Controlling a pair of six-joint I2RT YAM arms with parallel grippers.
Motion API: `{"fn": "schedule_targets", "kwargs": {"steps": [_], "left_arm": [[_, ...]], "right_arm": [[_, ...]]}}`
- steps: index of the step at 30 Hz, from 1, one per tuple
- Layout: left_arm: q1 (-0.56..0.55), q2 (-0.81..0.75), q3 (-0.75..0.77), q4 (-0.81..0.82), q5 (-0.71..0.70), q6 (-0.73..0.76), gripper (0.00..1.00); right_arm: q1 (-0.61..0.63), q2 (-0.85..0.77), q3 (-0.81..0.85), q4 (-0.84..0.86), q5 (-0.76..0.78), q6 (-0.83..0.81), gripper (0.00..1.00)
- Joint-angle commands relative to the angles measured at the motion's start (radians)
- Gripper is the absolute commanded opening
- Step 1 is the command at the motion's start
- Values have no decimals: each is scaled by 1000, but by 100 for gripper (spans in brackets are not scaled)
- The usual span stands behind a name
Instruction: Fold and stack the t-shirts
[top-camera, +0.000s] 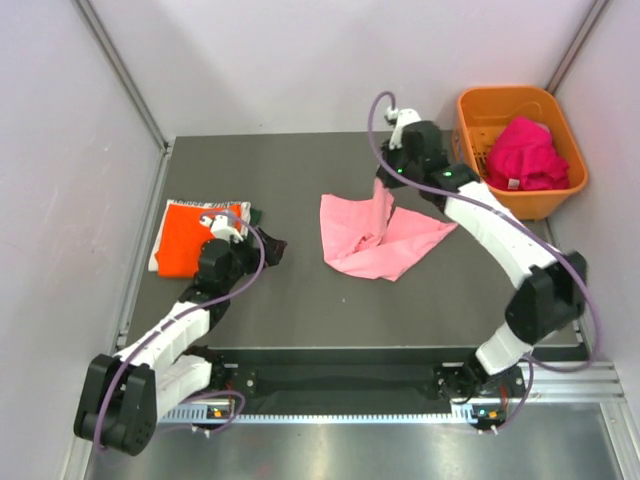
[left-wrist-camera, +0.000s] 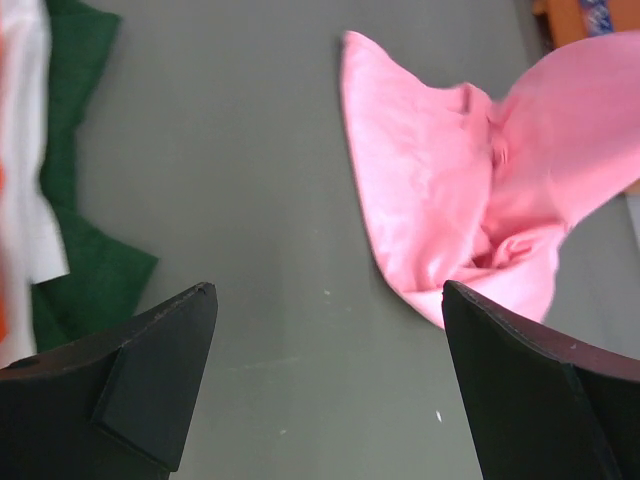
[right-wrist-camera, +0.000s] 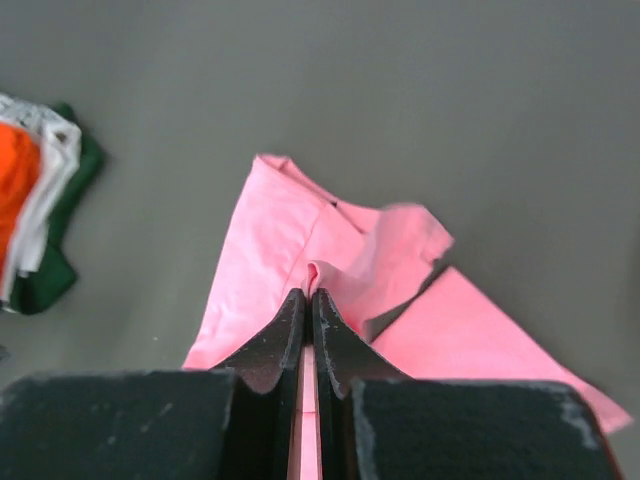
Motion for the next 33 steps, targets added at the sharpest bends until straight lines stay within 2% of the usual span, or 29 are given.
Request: {"fn": "schedule_targets", "kwargs": {"steps": [1,6,10,19,22,28,33], "left_arm": [[3,5,-7,118,138,42,99],[-12,41,2,151,171,48,99],[-35,88,23,161,179,45,99],[-139,284,249,-1,110,51,99],[-182,369,332,-27,125,46,98],[-322,522,457,3,127,22,97],[-463,660,614,-4,96,40,91]], "right_arm": [[-21,-182,77,-80,69,-30,0],[-73,-366,92,-157,198,25,0],[-162,-436,58,-180,182,40,0],[-201,-502,5,-223,145,33,0],[-205,-509,-18,-218,129,26,0],[-208,-499,-3,-241,90,4,0],[-210,-502,-6,-241,73,10,0]]}}
